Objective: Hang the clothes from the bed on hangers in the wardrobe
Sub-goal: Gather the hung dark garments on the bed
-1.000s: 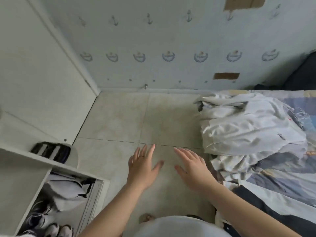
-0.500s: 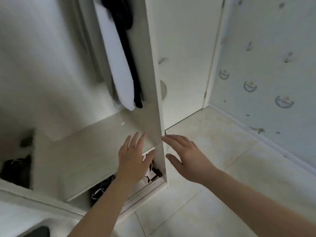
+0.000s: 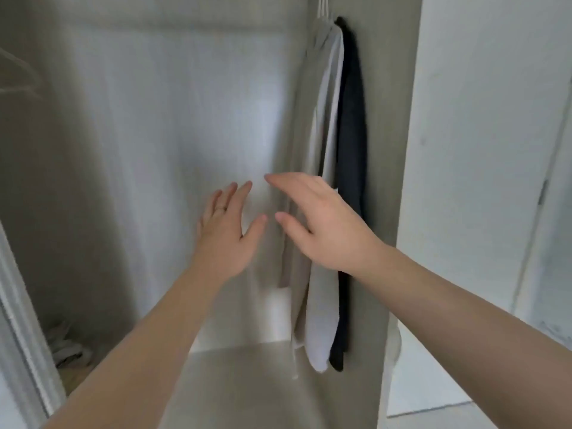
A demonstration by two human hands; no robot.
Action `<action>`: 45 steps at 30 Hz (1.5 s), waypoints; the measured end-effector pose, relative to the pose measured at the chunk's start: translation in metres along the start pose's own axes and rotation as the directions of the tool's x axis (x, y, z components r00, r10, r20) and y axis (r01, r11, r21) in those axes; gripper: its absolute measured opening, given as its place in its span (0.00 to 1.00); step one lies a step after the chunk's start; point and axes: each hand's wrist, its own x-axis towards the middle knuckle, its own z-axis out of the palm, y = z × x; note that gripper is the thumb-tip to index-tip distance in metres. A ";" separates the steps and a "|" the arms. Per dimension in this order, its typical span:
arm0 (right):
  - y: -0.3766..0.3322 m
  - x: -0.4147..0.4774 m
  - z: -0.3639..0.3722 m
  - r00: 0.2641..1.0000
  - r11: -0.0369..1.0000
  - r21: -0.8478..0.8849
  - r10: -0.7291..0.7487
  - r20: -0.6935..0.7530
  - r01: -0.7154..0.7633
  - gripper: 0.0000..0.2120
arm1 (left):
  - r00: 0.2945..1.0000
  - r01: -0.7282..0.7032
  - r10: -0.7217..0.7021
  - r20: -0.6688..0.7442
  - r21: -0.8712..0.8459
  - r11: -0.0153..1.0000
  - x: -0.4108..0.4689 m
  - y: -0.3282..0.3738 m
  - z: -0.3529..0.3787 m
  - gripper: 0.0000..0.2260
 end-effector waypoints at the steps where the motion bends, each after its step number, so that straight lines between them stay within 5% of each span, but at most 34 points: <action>1: 0.007 0.019 -0.010 0.999 0.999 -0.023 -0.032 -0.021 0.032 0.24 | 1.000 -0.012 0.012 -0.025 0.018 1.000 0.017 0.006 -0.007 0.30; 5: 0.025 0.087 -0.049 0.994 0.988 -0.139 -0.078 -0.080 0.067 0.23 | 0.997 -0.058 0.059 -0.051 0.033 0.998 0.078 0.024 -0.026 0.29; 15: 0.075 0.217 -0.106 0.979 0.894 -0.407 0.204 -0.008 -0.190 0.19 | 0.993 -0.089 0.094 0.076 -0.070 0.994 0.239 0.063 -0.008 0.28; 22: 0.104 0.261 -0.108 0.874 0.681 -0.623 0.486 -0.010 -0.385 0.13 | 0.967 -0.084 0.155 0.202 -0.322 0.943 0.307 0.068 0.035 0.32; 30: 0.109 0.288 -0.087 0.807 0.458 -0.756 0.569 -0.156 -0.469 0.13 | 0.912 -0.220 0.370 0.178 -0.549 0.807 0.324 0.064 0.055 0.46; 34: 0.111 0.311 -0.080 0.726 0.504 -0.582 0.644 -0.240 -0.639 0.10 | 0.880 -0.292 0.453 0.141 -0.592 0.751 0.335 0.062 0.055 0.41; 36: 0.112 0.321 -0.074 0.609 0.575 -0.201 0.754 -0.246 -0.793 0.06 | 0.871 -0.303 0.479 0.107 -0.651 0.696 0.336 0.058 0.053 0.43; 39: 0.115 0.332 -0.067 0.481 0.513 0.192 0.856 -0.189 -0.837 0.08 | 0.863 -0.328 0.503 0.033 -0.721 0.610 0.339 0.048 0.047 0.31; 45: 0.125 0.348 -0.062 0.453 0.491 0.161 0.863 -0.223 -0.856 0.10 | 0.864 -0.313 0.500 0.062 -0.711 0.629 0.348 0.026 0.034 0.28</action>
